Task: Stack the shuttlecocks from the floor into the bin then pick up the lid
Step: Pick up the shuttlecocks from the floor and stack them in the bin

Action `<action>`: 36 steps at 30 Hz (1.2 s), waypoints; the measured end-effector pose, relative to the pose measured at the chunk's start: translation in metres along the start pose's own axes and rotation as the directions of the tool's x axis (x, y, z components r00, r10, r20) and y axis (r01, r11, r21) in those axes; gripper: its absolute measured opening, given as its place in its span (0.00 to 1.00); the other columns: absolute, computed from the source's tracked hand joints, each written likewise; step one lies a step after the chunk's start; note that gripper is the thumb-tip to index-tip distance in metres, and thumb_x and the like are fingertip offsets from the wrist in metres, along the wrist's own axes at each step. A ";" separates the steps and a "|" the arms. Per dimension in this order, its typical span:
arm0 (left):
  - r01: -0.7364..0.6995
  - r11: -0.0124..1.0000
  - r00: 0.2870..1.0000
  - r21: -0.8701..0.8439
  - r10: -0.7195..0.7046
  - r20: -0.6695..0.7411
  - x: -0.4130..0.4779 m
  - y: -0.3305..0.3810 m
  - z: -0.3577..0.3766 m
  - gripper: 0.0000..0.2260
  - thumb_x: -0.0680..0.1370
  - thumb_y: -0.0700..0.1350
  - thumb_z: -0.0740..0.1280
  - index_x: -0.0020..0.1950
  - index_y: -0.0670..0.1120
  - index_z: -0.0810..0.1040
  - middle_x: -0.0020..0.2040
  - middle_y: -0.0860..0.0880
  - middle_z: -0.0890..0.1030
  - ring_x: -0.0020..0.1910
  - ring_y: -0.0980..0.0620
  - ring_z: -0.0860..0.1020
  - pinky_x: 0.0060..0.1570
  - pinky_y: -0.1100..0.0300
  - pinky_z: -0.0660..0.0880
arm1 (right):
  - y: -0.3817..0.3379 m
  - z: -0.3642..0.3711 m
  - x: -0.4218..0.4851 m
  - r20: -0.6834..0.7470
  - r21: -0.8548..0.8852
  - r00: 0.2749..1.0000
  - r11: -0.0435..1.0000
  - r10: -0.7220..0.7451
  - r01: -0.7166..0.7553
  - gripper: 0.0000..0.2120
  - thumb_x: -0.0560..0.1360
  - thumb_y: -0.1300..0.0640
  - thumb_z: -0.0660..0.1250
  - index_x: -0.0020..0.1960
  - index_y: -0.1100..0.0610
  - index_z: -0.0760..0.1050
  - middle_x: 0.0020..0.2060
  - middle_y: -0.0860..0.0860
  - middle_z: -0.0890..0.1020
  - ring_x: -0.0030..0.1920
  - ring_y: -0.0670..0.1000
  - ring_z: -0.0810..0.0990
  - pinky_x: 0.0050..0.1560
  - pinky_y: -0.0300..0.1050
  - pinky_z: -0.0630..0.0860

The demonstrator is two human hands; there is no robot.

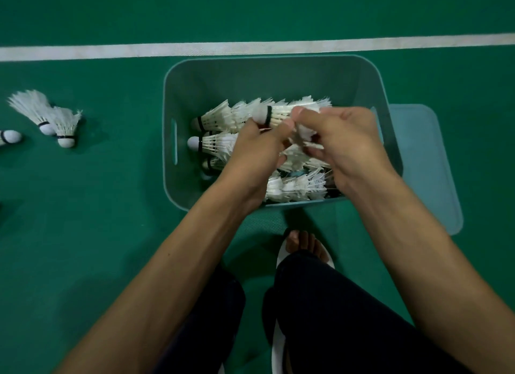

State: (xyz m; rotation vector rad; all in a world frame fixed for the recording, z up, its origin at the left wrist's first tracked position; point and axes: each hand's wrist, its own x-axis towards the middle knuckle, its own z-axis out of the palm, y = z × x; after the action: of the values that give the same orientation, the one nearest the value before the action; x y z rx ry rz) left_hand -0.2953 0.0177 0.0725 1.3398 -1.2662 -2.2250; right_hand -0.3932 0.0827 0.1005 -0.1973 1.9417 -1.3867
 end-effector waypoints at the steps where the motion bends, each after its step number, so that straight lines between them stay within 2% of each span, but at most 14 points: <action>1: -0.005 0.994 1.000 0.109 0.002 0.027 -0.002 -0.001 -0.001 0.10 0.83 0.47 0.67 0.62 0.45 0.78 0.57 0.48 0.84 0.58 0.50 0.82 0.59 0.53 0.78 | -0.001 -0.003 0.003 -0.049 -0.033 0.997 0.998 -0.053 0.051 0.11 0.75 0.57 0.76 0.43 0.66 0.82 0.37 0.55 0.86 0.36 0.51 0.85 0.46 0.46 0.83; 3: -0.043 0.933 0.999 0.357 0.035 0.029 -0.007 -0.001 -0.006 0.12 0.81 0.52 0.70 0.60 0.47 0.78 0.53 0.50 0.82 0.51 0.53 0.81 0.50 0.56 0.77 | -0.004 -0.015 0.009 -0.152 -0.319 0.961 0.932 -0.231 0.173 0.13 0.76 0.54 0.73 0.42 0.65 0.82 0.39 0.59 0.86 0.41 0.58 0.86 0.47 0.53 0.83; 6: -0.110 0.752 0.985 0.649 0.170 -0.030 -0.011 0.000 -0.022 0.15 0.79 0.54 0.71 0.61 0.49 0.74 0.47 0.53 0.81 0.46 0.52 0.81 0.46 0.52 0.79 | -0.008 -0.032 0.010 -0.197 -0.868 0.855 0.491 -0.480 0.076 0.11 0.78 0.54 0.65 0.44 0.61 0.78 0.43 0.63 0.83 0.46 0.66 0.81 0.41 0.49 0.72; 7: -0.119 0.682 0.978 0.721 0.205 -0.033 -0.011 0.001 -0.027 0.15 0.79 0.53 0.70 0.63 0.50 0.72 0.46 0.52 0.82 0.46 0.50 0.82 0.48 0.49 0.80 | -0.009 -0.033 0.009 -0.180 -0.921 0.850 0.389 -0.496 0.032 0.08 0.78 0.56 0.64 0.44 0.60 0.76 0.45 0.64 0.82 0.48 0.66 0.81 0.41 0.49 0.69; 9: -0.094 0.567 0.973 0.818 0.227 -0.045 -0.009 0.005 -0.034 0.18 0.79 0.51 0.69 0.67 0.52 0.69 0.46 0.50 0.83 0.48 0.47 0.82 0.51 0.47 0.80 | -0.003 -0.026 0.009 -0.136 -0.951 0.874 0.309 -0.467 0.018 0.05 0.77 0.60 0.64 0.43 0.59 0.72 0.45 0.64 0.81 0.47 0.66 0.79 0.41 0.49 0.67; 12: -0.036 0.424 0.978 0.905 0.200 -0.054 -0.006 0.006 -0.040 0.22 0.80 0.50 0.67 0.72 0.54 0.65 0.48 0.48 0.82 0.52 0.46 0.76 0.52 0.49 0.77 | 0.015 -0.017 0.020 -0.128 -0.929 0.909 0.369 -0.397 0.031 0.07 0.77 0.60 0.65 0.41 0.58 0.70 0.40 0.60 0.76 0.42 0.62 0.74 0.41 0.47 0.67; 15: -0.010 0.321 0.986 0.947 0.158 -0.043 -0.005 0.003 -0.043 0.27 0.81 0.53 0.66 0.77 0.55 0.60 0.55 0.45 0.80 0.57 0.43 0.75 0.51 0.51 0.73 | 0.029 -0.016 0.044 -0.196 -0.741 0.966 0.671 -0.171 -0.032 0.12 0.77 0.59 0.66 0.36 0.59 0.70 0.32 0.55 0.74 0.34 0.58 0.76 0.33 0.44 0.70; 18: -0.005 0.283 0.995 0.959 0.101 -0.025 -0.001 0.001 -0.045 0.29 0.81 0.53 0.66 0.79 0.56 0.58 0.64 0.44 0.80 0.60 0.40 0.78 0.52 0.51 0.73 | 0.034 -0.017 0.064 -0.152 -0.336 0.971 0.914 0.185 -0.227 0.04 0.79 0.64 0.68 0.53 0.64 0.78 0.50 0.58 0.83 0.48 0.57 0.85 0.40 0.51 0.85; 21: -0.016 0.278 0.998 0.960 0.061 -0.001 0.003 0.000 -0.046 0.28 0.81 0.53 0.66 0.79 0.54 0.58 0.64 0.44 0.80 0.56 0.42 0.77 0.53 0.51 0.74 | 0.029 -0.017 0.073 -0.072 -0.188 0.937 0.918 0.341 -0.348 0.06 0.81 0.67 0.63 0.57 0.63 0.75 0.51 0.58 0.81 0.44 0.55 0.83 0.33 0.45 0.83; 24: -0.025 0.287 0.999 0.958 0.047 0.012 0.007 -0.002 -0.047 0.30 0.81 0.54 0.66 0.80 0.55 0.57 0.65 0.45 0.79 0.59 0.42 0.78 0.56 0.49 0.76 | 0.023 -0.014 0.079 -0.029 -0.227 0.909 0.883 0.416 -0.411 0.08 0.83 0.66 0.57 0.48 0.60 0.73 0.42 0.56 0.81 0.38 0.52 0.81 0.35 0.47 0.81; 28: -0.032 0.292 0.999 0.956 0.048 0.019 0.011 -0.001 -0.052 0.30 0.81 0.54 0.66 0.80 0.56 0.57 0.64 0.45 0.80 0.51 0.45 0.75 0.54 0.51 0.75 | 0.023 -0.012 0.081 -0.038 -0.266 0.907 0.871 0.419 -0.413 0.07 0.83 0.64 0.57 0.51 0.60 0.74 0.41 0.55 0.80 0.38 0.52 0.81 0.36 0.48 0.81; 32: -0.044 0.308 0.997 0.950 0.073 0.023 0.011 0.001 -0.057 0.29 0.81 0.54 0.66 0.79 0.57 0.58 0.66 0.46 0.79 0.59 0.43 0.78 0.59 0.48 0.76 | 0.031 -0.016 0.078 -0.073 -0.372 0.950 0.875 0.304 -0.308 0.20 0.78 0.58 0.62 0.69 0.60 0.72 0.62 0.58 0.79 0.57 0.59 0.81 0.48 0.53 0.83; 34: -0.061 0.323 0.993 0.944 0.112 0.026 0.009 0.003 -0.058 0.28 0.81 0.53 0.66 0.79 0.56 0.61 0.64 0.46 0.80 0.58 0.44 0.76 0.58 0.50 0.76 | 0.030 -0.021 0.072 -0.110 -0.476 0.979 0.856 0.170 -0.202 0.15 0.75 0.56 0.62 0.59 0.61 0.75 0.57 0.58 0.81 0.54 0.58 0.81 0.55 0.57 0.82; 36: -0.096 0.344 0.985 0.934 0.169 0.039 0.005 0.008 -0.060 0.26 0.80 0.52 0.67 0.77 0.56 0.64 0.59 0.47 0.82 0.56 0.45 0.76 0.57 0.50 0.76 | 0.017 -0.022 0.059 -0.115 -0.614 0.993 0.785 0.017 -0.084 0.09 0.74 0.55 0.62 0.44 0.62 0.74 0.41 0.58 0.81 0.39 0.57 0.77 0.44 0.47 0.77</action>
State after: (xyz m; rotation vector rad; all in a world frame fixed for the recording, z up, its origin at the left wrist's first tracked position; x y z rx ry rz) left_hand -0.2513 -0.0227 0.0632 1.4513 -2.7281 -1.1742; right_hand -0.4449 0.0765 0.0611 -0.3820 2.4195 -0.6815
